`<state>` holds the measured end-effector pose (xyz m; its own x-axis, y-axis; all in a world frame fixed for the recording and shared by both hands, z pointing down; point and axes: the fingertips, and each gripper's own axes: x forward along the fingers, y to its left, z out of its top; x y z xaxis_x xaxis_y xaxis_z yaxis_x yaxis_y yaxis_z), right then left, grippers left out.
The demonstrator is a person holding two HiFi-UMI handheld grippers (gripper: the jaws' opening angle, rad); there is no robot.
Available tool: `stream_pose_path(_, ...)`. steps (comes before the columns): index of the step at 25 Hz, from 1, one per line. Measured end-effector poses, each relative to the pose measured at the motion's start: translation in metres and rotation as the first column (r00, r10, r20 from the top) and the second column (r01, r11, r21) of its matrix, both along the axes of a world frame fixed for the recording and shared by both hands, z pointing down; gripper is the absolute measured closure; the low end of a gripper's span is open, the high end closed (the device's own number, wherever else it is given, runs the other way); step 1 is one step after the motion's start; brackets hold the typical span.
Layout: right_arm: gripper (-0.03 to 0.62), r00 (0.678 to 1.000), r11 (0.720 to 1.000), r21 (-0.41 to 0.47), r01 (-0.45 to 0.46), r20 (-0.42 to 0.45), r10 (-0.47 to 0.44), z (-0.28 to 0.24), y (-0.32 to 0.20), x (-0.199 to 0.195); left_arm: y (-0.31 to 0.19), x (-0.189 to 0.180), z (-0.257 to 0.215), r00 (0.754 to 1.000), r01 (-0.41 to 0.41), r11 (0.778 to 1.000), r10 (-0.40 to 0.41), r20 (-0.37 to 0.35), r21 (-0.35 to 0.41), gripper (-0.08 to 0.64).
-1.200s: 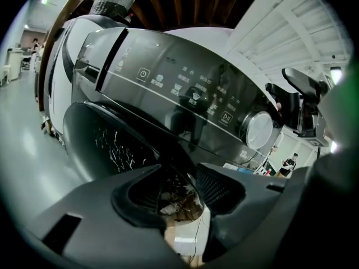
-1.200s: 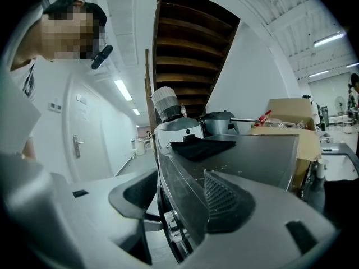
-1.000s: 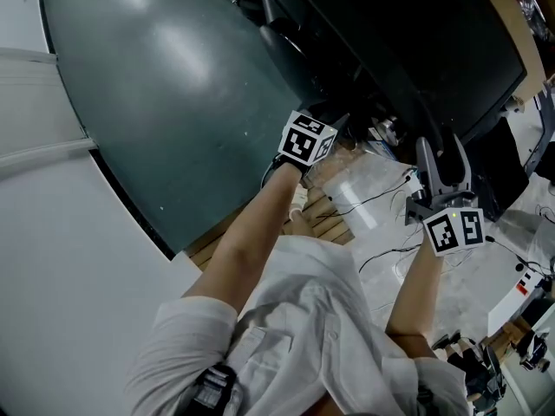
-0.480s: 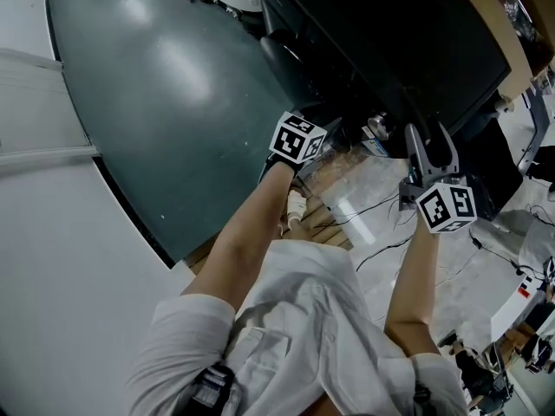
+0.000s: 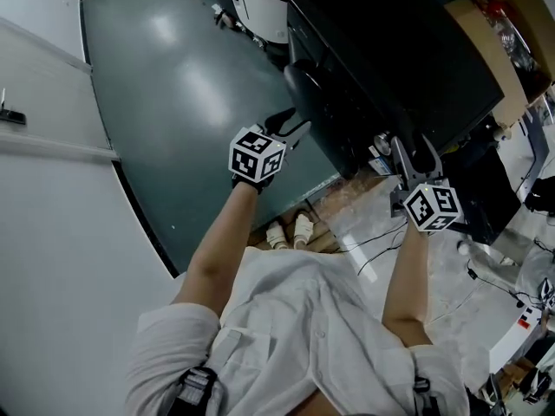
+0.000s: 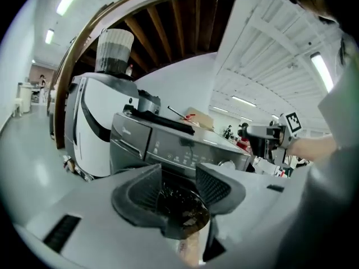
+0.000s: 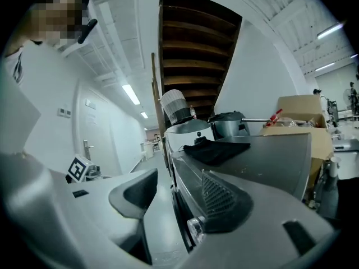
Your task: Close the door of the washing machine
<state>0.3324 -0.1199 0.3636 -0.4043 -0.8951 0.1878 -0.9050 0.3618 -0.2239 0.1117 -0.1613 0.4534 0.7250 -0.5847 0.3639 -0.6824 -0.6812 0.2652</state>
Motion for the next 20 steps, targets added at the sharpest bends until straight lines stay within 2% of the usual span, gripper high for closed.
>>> stream_pose_path(4, 0.337, 0.999, 0.998, 0.051, 0.033, -0.013, -0.033, -0.019, 0.003, -0.024, 0.012, -0.052, -0.052, 0.999, 0.053, 0.995, -0.052, -0.004, 0.086, 0.373)
stream_pose_path(5, 0.358, 0.999, 0.997, 0.068, 0.043, -0.011, -0.043, -0.025, 0.003, -0.030, 0.015, -0.065, -0.066, 0.997, 0.071, 0.991, -0.071, -0.008, 0.113, 0.374)
stream_pose_path(9, 0.383, 0.995, 0.987, 0.126, 0.100, -0.031, -0.097, -0.052, 0.004, -0.058, 0.027, -0.110, -0.122, 0.987, 0.158, 0.962, -0.153, -0.039, 0.221, 0.379)
stream_pose_path(13, 0.454, 0.989, 0.972, 0.191, 0.138, -0.069, -0.127, -0.081, 0.006, -0.077, 0.042, -0.142, -0.171, 0.974, 0.226, 0.919, -0.215, -0.072, 0.323, 0.406)
stream_pose_path(18, 0.525, 0.985, 0.951, 0.263, 0.164, -0.089, -0.145, -0.113, 0.010, -0.095, 0.059, -0.170, -0.217, 0.953, 0.303, 0.846, -0.282, -0.115, 0.439, 0.487)
stream_pose_path(20, 0.544, 0.984, 0.946, 0.276, 0.172, -0.100, -0.150, -0.120, 0.012, -0.100, 0.066, -0.178, -0.227, 0.946, 0.322, 0.823, -0.295, -0.133, 0.467, 0.521)
